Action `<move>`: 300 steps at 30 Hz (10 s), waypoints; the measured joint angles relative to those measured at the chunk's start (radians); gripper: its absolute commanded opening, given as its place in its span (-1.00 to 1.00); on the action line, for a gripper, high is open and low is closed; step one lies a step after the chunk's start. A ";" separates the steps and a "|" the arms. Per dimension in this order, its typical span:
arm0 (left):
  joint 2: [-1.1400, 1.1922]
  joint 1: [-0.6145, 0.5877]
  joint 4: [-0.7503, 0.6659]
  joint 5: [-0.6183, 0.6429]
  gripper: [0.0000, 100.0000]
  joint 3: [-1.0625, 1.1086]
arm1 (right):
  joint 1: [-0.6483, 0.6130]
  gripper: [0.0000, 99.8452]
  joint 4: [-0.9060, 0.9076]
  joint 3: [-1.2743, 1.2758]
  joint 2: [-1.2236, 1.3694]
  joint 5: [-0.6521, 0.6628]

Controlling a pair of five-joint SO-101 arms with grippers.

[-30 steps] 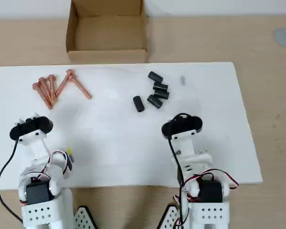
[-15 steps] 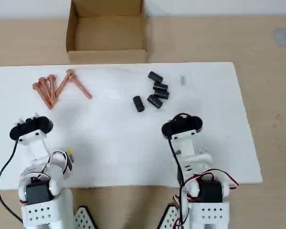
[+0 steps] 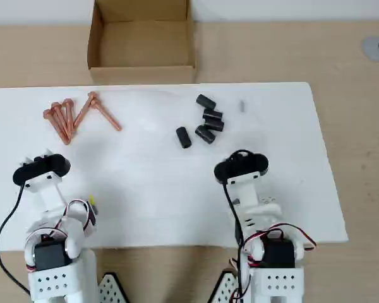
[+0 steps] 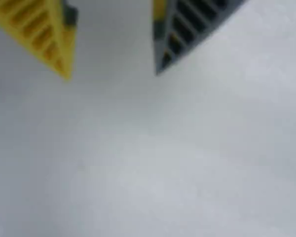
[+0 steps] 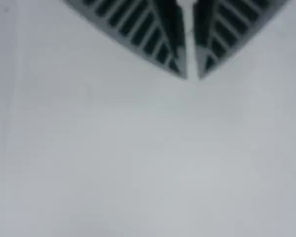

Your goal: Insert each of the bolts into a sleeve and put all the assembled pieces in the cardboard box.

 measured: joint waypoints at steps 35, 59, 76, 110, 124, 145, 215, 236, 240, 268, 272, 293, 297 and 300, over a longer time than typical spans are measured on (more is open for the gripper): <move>0.535 -0.048 0.037 -0.084 -0.75 -0.701 | 0.101 -0.98 -0.037 -0.623 0.514 0.040; 2.358 -0.199 0.436 -0.003 -0.75 -2.211 | -0.034 -0.98 0.288 -1.772 1.910 0.180; 2.391 -0.218 0.339 0.071 -0.74 -2.297 | -0.041 -0.98 0.210 -1.774 2.065 0.183; 2.527 -0.091 0.342 0.241 -0.74 -2.484 | -0.043 -0.98 0.201 -1.774 2.068 0.183; 2.676 -0.086 0.227 0.270 -0.74 -2.504 | -0.043 -0.98 0.201 -1.774 2.068 0.183; 2.750 -0.130 0.269 0.275 -0.74 -2.598 | -0.043 -0.98 0.201 -1.774 2.068 0.183; 2.496 -0.064 0.442 0.123 -0.98 -2.418 | -0.043 -0.98 0.201 -1.774 2.068 0.183; 1.975 0.044 0.370 -0.086 -0.97 -1.858 | -0.026 -0.98 0.206 -1.772 2.068 0.183; 1.855 0.044 0.187 -0.084 -0.97 -1.487 | -0.018 -0.98 0.207 -1.772 2.068 0.183; 1.513 0.003 -0.514 -0.086 -0.69 -0.710 | 0.005 -0.98 0.226 -1.772 2.068 0.184; 1.514 -0.002 -0.463 -0.083 -0.68 -0.733 | 0.005 -0.98 0.226 -1.772 2.068 0.184; 1.516 0.003 -0.568 -0.005 -0.69 -0.753 | 0.005 -0.98 0.226 -1.772 2.068 0.184; 1.516 0.003 -0.603 -0.005 -0.69 -0.729 | 0.005 -0.98 0.226 -1.772 2.068 0.184; 1.516 0.003 -0.635 -0.005 -0.69 -0.709 | 0.005 -0.98 0.226 -1.772 2.068 0.184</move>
